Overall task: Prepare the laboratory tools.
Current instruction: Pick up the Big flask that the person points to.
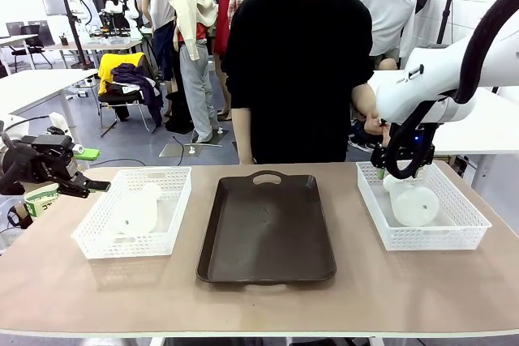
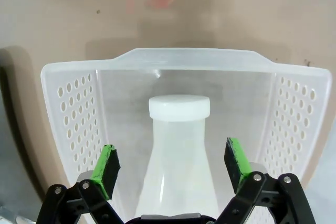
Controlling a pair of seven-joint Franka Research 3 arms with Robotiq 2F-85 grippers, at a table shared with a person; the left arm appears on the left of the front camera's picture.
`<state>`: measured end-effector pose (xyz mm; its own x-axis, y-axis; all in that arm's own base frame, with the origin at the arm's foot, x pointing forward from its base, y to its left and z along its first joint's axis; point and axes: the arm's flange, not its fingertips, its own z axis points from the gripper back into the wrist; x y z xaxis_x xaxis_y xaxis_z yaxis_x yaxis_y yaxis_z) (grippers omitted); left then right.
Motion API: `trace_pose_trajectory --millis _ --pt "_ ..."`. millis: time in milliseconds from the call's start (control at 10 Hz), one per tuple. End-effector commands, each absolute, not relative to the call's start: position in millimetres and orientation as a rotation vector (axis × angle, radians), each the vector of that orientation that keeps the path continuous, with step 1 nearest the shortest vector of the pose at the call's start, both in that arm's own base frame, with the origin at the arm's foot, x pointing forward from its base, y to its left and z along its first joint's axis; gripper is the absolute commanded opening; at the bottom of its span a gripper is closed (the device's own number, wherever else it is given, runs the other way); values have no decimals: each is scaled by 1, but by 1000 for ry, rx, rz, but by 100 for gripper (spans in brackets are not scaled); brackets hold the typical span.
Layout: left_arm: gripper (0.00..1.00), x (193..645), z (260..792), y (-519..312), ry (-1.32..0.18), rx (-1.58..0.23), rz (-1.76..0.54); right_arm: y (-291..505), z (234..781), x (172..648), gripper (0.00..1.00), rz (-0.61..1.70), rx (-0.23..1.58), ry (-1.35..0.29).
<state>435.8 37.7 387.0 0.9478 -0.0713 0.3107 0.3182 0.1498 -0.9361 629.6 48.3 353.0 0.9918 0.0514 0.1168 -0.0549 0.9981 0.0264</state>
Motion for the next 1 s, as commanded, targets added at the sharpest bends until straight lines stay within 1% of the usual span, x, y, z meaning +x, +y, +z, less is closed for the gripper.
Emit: trace_pose_trajectory --millis 0,500,600,900 --pt "100 436 389 39 -216 -1394 -285 52 340 637 100 17 7 -124" --pt "100 436 389 39 -216 -1394 -285 47 325 646 100 8 3 -67" --pt "100 436 389 39 -216 -1394 -285 46 325 645 95 12 0 -64" --pt "100 436 389 39 -216 -1394 -285 45 321 646 46 -13 -5 -32"
